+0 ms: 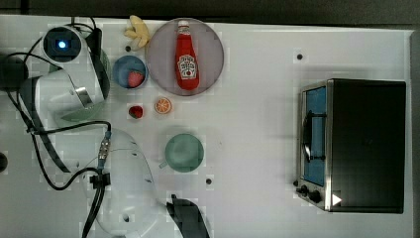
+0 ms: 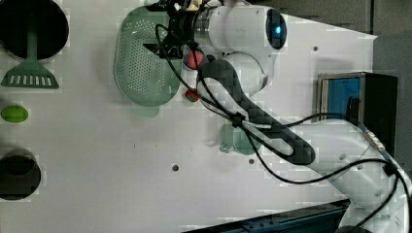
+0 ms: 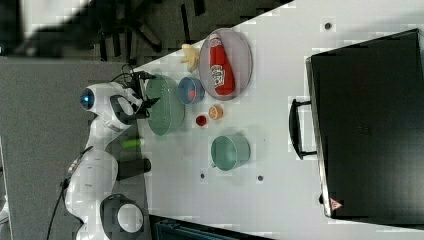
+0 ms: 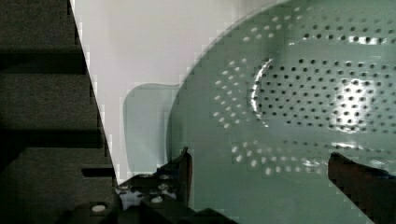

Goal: Drag strainer forwards.

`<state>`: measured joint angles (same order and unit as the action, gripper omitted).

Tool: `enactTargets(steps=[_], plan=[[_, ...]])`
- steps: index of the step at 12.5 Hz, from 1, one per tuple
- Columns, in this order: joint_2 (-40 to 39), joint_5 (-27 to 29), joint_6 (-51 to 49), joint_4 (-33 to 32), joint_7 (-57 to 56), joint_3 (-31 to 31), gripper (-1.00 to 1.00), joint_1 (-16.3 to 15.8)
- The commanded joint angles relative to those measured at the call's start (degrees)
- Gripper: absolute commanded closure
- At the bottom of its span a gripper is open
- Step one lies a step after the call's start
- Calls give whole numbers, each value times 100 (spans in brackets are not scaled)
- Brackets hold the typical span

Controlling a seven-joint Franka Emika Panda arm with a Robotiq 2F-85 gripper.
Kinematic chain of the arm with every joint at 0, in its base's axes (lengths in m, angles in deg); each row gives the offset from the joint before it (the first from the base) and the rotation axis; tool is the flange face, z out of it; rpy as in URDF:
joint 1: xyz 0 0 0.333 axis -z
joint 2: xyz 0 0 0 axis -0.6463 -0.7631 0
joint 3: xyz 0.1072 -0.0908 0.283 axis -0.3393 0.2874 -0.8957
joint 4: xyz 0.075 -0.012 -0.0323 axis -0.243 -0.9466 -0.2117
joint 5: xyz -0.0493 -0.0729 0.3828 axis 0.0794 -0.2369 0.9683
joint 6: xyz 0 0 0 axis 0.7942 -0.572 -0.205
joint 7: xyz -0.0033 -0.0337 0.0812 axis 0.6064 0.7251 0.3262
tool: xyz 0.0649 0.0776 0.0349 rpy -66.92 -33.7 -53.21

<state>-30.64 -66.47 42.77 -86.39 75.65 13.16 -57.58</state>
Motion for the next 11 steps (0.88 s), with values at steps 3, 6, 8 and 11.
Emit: enactTargets(steps=[3, 6, 8, 11], plan=[[1121, -15, -1563, 175, -1140, 27, -100, 201], [1631, -15, -2608, -10, -2061, 115, -100, 415], [1986, -15, -3115, -247, -2503, 246, -100, 623], [2640, -15, -3584, -751, -3682, 413, -100, 1027]])
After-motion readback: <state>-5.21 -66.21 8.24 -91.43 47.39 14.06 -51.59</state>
